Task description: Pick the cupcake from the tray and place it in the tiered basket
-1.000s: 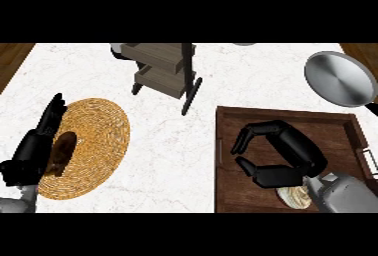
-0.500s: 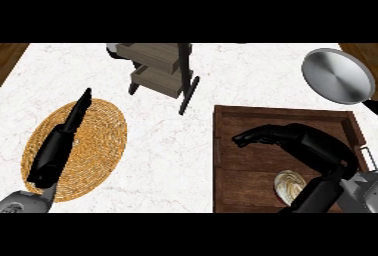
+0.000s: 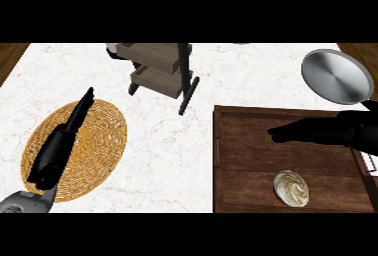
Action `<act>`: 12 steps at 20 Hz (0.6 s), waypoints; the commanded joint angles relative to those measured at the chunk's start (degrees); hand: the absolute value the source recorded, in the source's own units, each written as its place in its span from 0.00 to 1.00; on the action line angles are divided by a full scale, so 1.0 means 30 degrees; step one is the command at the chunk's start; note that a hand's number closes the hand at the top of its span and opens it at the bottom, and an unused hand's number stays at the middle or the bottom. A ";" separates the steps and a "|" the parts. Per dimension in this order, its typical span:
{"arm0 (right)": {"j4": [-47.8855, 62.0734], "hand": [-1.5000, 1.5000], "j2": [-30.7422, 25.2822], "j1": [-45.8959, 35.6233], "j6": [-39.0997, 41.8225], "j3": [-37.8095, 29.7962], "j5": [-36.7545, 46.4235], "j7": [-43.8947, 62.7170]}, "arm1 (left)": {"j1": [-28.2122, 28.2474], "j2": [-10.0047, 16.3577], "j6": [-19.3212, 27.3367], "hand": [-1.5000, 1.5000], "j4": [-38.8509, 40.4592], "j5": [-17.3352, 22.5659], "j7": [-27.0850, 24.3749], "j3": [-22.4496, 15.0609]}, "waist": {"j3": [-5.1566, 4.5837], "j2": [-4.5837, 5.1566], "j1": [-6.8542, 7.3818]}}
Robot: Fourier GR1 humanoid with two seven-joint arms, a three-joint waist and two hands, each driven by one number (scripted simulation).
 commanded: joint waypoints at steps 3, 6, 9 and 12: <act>-0.2381 0.00 -0.2988 -0.1044 0.2137 -0.0639 0.1363 0.2219 | 0.0257 -0.0223 0.0391 0.50 -0.1342 -0.0630 0.0937 -0.0231 | 0.0020 -0.0015 -0.0041; -0.4565 0.00 -0.2834 0.0618 0.1304 -0.1484 0.1060 0.3619 | 0.0752 -0.0501 0.0107 0.50 -0.0709 -0.0969 0.0196 -0.0086 | 0.0023 0.0038 -0.0192; -0.5738 0.00 -0.0706 0.1958 0.0287 -0.0065 0.3489 0.5015 | 0.0444 -0.1086 -0.0167 0.50 -0.0409 -0.1115 0.0355 -0.0131 | 0.0031 0.0110 -0.0066; -0.8031 0.00 -0.0766 0.2566 -0.0380 0.0199 0.2237 0.8026 | 0.0246 -0.0888 -0.0378 0.50 -0.1186 -0.1252 0.1234 0.0347 | 0.0020 0.0075 -0.0067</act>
